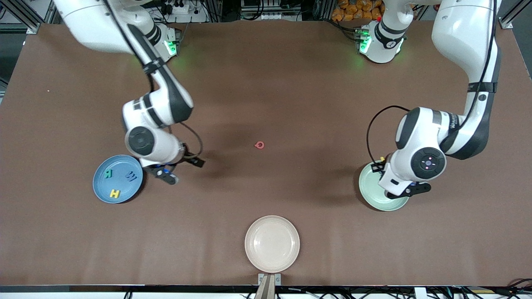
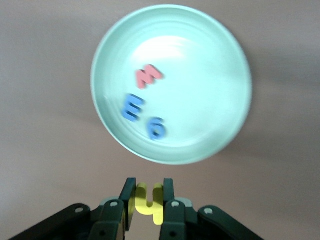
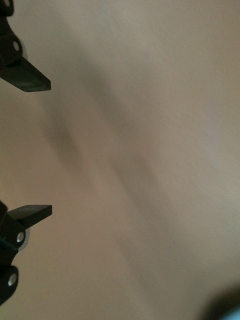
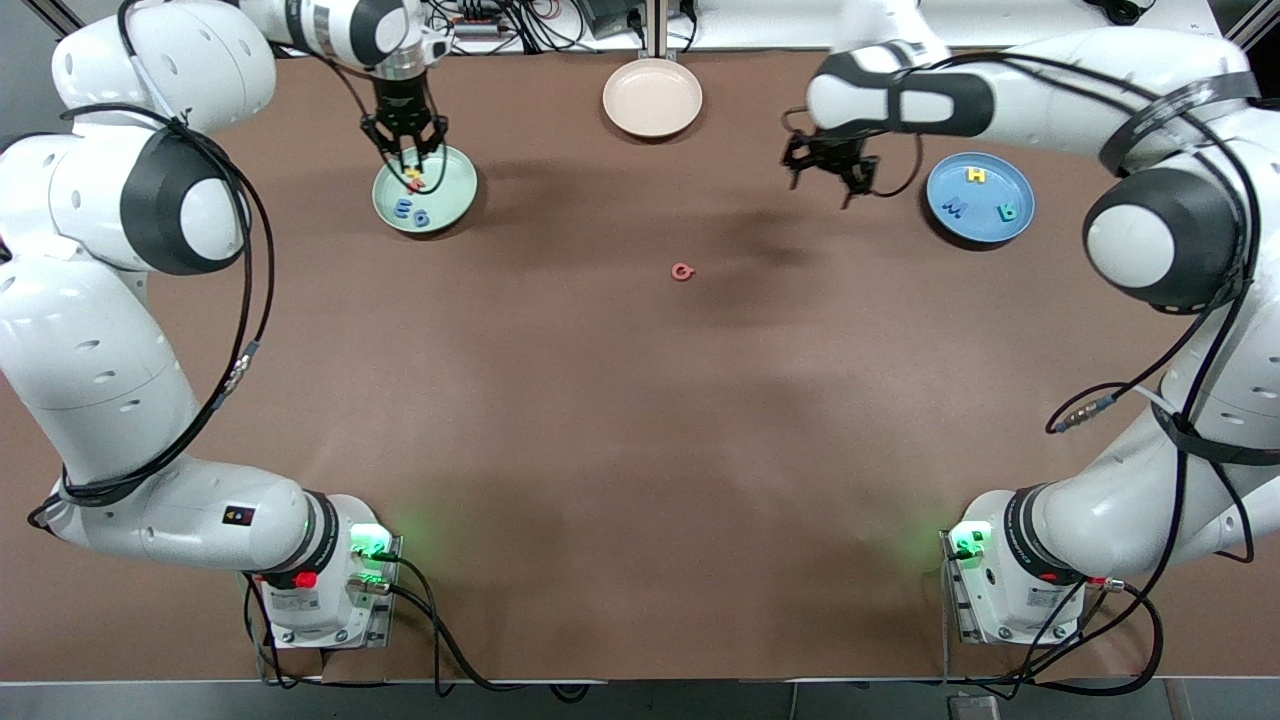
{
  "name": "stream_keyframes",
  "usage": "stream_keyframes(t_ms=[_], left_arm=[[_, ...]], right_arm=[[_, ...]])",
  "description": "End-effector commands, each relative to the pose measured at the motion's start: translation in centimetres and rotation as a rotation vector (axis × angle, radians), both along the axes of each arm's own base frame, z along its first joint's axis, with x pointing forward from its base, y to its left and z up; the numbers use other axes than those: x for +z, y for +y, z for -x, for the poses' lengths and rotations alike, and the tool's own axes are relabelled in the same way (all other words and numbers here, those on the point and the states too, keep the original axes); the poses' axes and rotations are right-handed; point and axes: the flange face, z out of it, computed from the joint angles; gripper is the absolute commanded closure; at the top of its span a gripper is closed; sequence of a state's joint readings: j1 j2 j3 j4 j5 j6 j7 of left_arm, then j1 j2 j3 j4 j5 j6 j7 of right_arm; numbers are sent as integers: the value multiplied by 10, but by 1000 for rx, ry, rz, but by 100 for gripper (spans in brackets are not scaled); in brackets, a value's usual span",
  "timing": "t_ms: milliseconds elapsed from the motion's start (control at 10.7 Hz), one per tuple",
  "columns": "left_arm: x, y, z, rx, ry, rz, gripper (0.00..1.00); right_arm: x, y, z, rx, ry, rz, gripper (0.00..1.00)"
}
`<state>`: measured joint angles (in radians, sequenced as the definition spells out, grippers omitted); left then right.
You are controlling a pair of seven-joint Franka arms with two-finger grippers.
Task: Sort uppercase to blue plate, lowercase to green plate
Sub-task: 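Drop the h on the green plate while the right gripper grasps the Q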
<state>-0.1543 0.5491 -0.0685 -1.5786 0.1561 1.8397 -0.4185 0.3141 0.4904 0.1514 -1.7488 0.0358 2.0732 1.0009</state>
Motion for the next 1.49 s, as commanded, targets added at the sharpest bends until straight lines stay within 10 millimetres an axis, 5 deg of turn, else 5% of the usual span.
stream_keyframes(t_ms=[0,280,560,747,840,1027,1400], left_arm=[[-8,27,0,-61,-13,13,100],[-8,21,-5,-71,-36,16,100],[-19,6,-12,-77,-75,26,75],[-16,6,-14,-84,-83,29,39],[-16,6,-14,-91,-83,31,0],[-7,5,-15,-82,-98,40,0],[72,1,-9,-90,-153,54,0]], right_arm=[[-16,61,8,-119,-6,16,0],[-27,118,10,-291,-40,19,0],[-43,164,30,-435,-80,-10,0],[-62,188,46,-490,-98,-20,0],[-70,197,54,-517,-110,-12,0],[-81,202,67,-507,-111,13,0],[-92,200,73,-522,-109,30,0]])
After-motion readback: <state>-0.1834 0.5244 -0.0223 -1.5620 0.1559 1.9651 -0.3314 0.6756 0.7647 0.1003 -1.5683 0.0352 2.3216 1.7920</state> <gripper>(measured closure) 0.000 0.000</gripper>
